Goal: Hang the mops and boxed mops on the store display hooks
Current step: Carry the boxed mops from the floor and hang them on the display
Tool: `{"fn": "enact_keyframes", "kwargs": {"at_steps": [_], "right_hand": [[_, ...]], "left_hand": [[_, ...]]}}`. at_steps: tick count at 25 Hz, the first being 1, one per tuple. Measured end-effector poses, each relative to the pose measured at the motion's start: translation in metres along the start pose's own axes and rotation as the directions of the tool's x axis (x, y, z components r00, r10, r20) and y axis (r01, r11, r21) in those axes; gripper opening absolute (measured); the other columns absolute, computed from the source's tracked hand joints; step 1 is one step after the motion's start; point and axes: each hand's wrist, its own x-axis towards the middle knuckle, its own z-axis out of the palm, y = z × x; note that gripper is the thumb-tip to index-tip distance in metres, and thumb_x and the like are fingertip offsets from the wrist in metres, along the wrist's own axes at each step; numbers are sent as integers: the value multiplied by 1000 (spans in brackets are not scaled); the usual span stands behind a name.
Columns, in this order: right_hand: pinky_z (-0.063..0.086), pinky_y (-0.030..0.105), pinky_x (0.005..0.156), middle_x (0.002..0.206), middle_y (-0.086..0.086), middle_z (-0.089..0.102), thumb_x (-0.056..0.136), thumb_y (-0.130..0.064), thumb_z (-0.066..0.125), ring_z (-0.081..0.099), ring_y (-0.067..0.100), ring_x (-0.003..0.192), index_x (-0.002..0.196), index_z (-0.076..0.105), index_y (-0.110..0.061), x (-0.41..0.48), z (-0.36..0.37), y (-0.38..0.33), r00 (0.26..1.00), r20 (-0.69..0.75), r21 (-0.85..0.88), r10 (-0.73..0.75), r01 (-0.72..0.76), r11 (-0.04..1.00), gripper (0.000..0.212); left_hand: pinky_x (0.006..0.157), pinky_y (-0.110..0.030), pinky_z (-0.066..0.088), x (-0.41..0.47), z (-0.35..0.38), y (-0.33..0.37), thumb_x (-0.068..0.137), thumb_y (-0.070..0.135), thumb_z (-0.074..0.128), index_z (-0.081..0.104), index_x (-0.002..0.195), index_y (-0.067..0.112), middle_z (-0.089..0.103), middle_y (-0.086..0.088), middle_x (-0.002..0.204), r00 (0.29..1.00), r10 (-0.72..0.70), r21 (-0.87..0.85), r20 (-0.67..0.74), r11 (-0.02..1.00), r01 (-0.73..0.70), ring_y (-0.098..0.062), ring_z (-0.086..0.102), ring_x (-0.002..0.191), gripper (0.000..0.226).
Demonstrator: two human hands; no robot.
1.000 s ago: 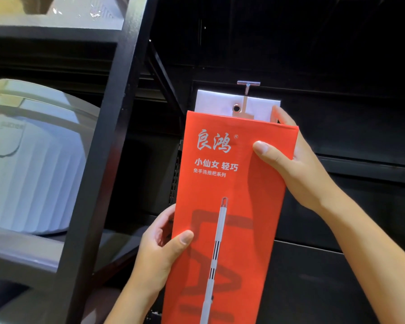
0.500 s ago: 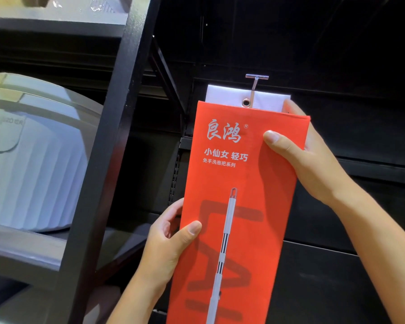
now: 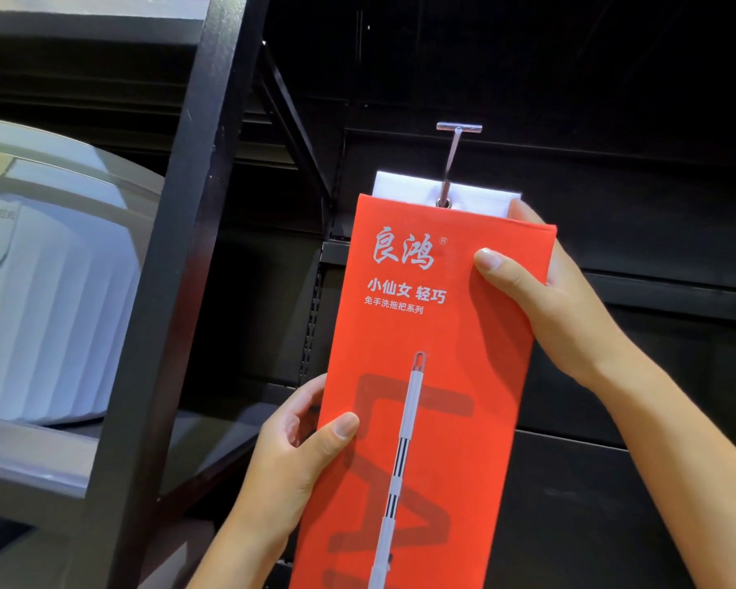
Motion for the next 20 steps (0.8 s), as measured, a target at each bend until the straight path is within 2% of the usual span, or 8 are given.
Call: {"fn": "enact_keyframes", "kwargs": {"at_steps": [2, 4, 7, 9, 11, 14, 20], "right_hand": [[57, 51, 97, 128, 4, 72, 93, -43, 67, 73, 26, 114, 142, 50, -24, 2, 1, 11, 999, -3, -4, 41, -41, 999, 55], [58, 52, 94, 127, 2, 73, 92, -47, 68, 74, 25, 112, 141, 49, -28, 5, 1, 21, 996, -16, 0, 82, -82, 997, 56], [64, 48, 73, 121, -4, 74, 88, -59, 67, 76, 22, 105, 135, 50, -39, 12, 4, 32, 987, -18, -66, 160, -161, 985, 55], [65, 55, 72, 118, -7, 75, 87, -64, 67, 77, 22, 102, 132, 50, -44, 16, 4, 43, 977, -24, -112, 212, -214, 970, 52], [64, 61, 73, 120, -7, 74, 88, -65, 67, 77, 22, 101, 131, 49, -47, 20, 4, 53, 969, -30, -134, 245, -246, 960, 51], [65, 58, 68, 121, -7, 72, 92, -61, 66, 77, 20, 101, 130, 49, -47, 25, 5, 64, 962, -21, -162, 271, -271, 949, 44], [64, 48, 63, 122, -5, 70, 97, -53, 65, 76, 19, 103, 133, 48, -42, 31, 5, 80, 960, -4, -150, 281, -278, 949, 42]], "left_hand": [[96, -55, 58, 1, 1, -6, 54, 71, 90, 70, 130, 25, 78, -11, 120, 1000, -22, -19, -7, 1000, 22, -35, 75, 110, 91], [85, -45, 61, 5, 3, -11, 57, 67, 90, 73, 125, 24, 79, -11, 116, 999, -48, -39, -17, 998, 47, -33, 77, 104, 82], [76, -36, 61, 13, 6, -21, 77, 55, 83, 75, 122, 27, 80, -9, 113, 997, -74, -42, -30, 996, 72, -27, 79, 97, 54], [80, -38, 62, 19, 8, -31, 87, 49, 78, 74, 125, 29, 80, -6, 114, 994, -89, -36, -62, 996, 87, -27, 78, 101, 43], [89, -45, 62, 25, 11, -39, 87, 50, 70, 74, 126, 29, 81, -3, 114, 989, -107, -28, -97, 994, 105, -27, 78, 103, 44], [97, -50, 60, 33, 16, -48, 88, 55, 67, 74, 125, 30, 81, 1, 113, 985, -124, 5, -121, 992, 125, -22, 78, 104, 46], [101, -52, 58, 44, 16, -64, 89, 62, 64, 71, 128, 35, 80, 6, 115, 983, -143, 51, -117, 987, 150, -19, 77, 107, 48]]}}
